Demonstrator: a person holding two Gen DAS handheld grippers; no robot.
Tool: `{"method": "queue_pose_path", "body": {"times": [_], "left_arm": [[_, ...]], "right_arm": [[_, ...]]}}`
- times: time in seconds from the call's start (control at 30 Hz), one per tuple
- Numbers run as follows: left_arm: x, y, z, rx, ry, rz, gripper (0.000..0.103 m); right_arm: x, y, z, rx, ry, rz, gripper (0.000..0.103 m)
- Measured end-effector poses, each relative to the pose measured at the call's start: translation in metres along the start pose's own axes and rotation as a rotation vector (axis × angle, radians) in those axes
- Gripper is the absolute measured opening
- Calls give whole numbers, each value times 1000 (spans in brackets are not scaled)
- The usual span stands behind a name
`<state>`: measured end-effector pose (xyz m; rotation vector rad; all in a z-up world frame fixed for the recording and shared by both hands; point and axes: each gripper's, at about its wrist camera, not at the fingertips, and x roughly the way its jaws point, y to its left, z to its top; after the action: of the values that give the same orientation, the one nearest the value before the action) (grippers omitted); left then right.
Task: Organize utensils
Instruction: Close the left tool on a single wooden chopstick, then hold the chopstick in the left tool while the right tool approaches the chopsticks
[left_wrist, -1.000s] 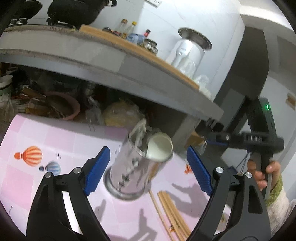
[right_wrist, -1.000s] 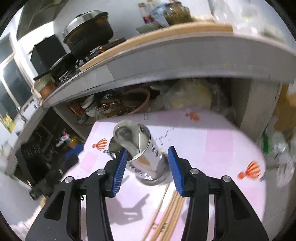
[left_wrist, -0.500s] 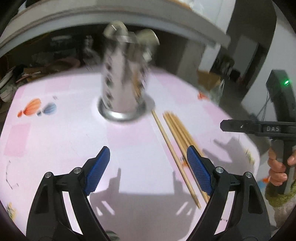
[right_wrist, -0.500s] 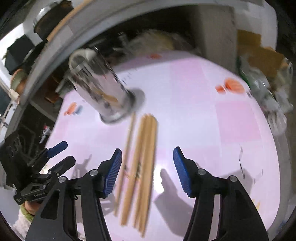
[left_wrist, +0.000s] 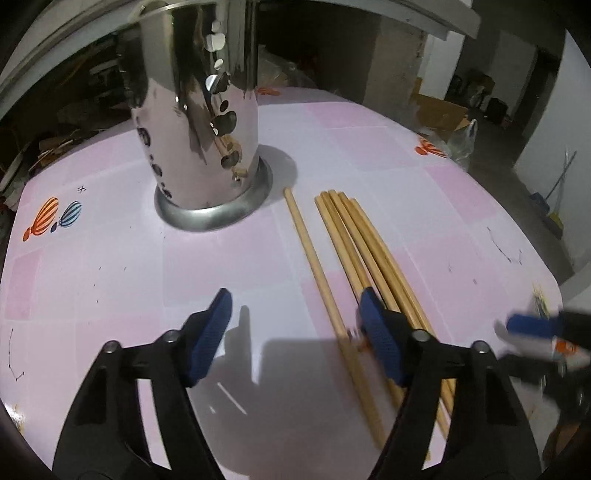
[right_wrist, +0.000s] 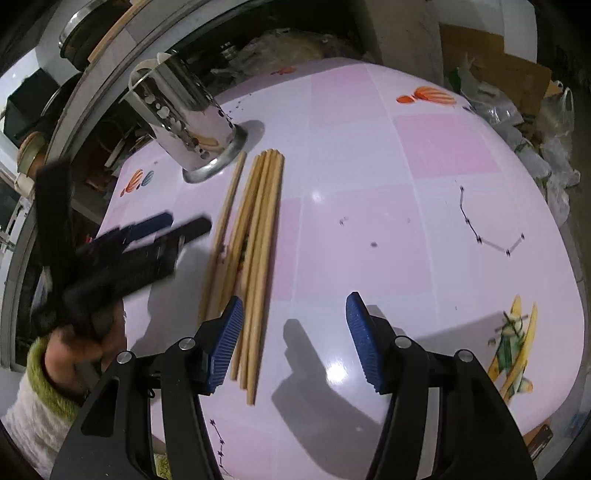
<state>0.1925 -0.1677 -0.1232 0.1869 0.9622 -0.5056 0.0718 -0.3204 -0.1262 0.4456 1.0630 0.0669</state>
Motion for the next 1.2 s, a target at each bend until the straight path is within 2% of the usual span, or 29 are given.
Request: {"method": "queue_pose_path", "body": {"times": [0.07, 0.2, 0.43, 0.57, 0.73, 1.07, 1.2], "left_arm": [[7, -2, 9, -2, 15, -2, 57], [21, -6, 17, 13, 64, 38, 39], [34, -7, 23, 3, 83, 62, 31], [37, -13, 23, 22, 63, 92, 29], [41, -14, 26, 23, 56, 93, 24], [42, -13, 29, 11, 43, 98, 6], [42, -10, 29, -3, 37, 83, 5]], "right_arm": [[0, -1, -1, 5, 2, 4, 57], [2, -4, -2, 7, 16, 7, 57], [-9, -3, -6, -29, 18, -13, 57], [-17, -3, -11, -38, 5, -17, 57], [-15, -6, -11, -31, 19, -18, 57], [-13, -5, -12, -39, 28, -23, 57], [-11, -4, -12, -33, 23, -26, 57]]}}
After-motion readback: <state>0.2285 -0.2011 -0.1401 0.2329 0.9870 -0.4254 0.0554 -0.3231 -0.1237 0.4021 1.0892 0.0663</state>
